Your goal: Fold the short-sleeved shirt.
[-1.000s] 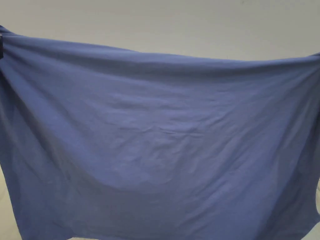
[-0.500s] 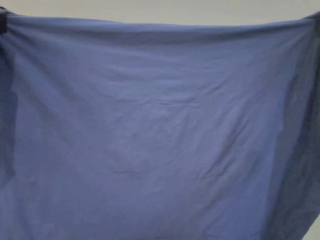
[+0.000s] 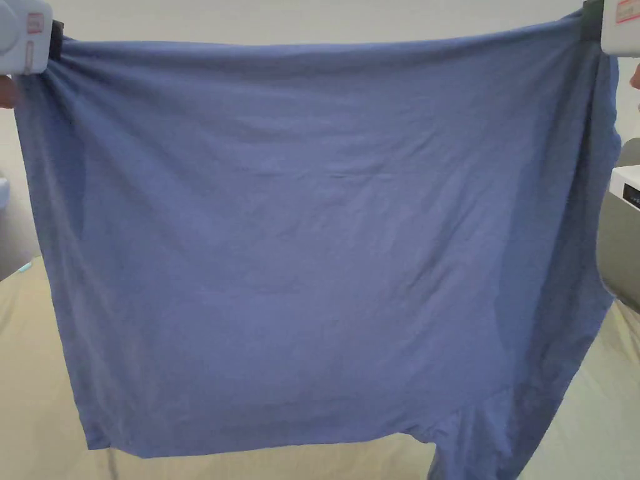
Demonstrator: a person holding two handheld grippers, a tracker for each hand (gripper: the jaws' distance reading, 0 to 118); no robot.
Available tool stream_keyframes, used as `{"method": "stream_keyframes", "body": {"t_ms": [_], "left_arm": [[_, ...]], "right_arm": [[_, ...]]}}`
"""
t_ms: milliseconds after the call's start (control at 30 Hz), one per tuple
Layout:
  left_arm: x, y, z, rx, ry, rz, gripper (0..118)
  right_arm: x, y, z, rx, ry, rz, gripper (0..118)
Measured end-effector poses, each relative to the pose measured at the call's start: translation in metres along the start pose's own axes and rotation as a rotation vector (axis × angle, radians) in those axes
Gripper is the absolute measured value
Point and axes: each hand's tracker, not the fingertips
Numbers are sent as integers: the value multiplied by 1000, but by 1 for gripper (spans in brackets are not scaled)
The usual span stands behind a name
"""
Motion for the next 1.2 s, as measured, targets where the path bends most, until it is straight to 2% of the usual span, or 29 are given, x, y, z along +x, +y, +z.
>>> {"method": "stream_keyframes", "body": {"t_ms": [233, 333, 567, 667, 733, 800, 833, 1200], "left_arm": [[29, -10, -66, -40, -11, 13, 0], [41, -29, -88, -79, -23, 4, 0], [69, -124, -113, -175, -74, -57, 0], [79, -175, -108, -242, -101, -76, 0], [83, -211, -101, -281, -117, -67, 0], [87, -251, -89, -334, -133, -80, 0], [89, -270, -81, -361, -145, -85, 0], [98, -453, 81, -688, -283, -175, 0]], "right_arm": [[-20, -32, -63, -59, -19, 7, 7], [-30, -59, -78, -116, 7, -17, 7], [-52, -167, -92, -258, 74, -49, 7], [-63, -221, -82, -320, 137, -30, 7], [-55, -259, -90, -358, 157, -18, 7], [-57, -297, -76, -413, 195, -26, 7], [-70, -308, -51, -436, 210, -28, 7], [-93, -469, 130, -775, 334, 45, 7]]}}
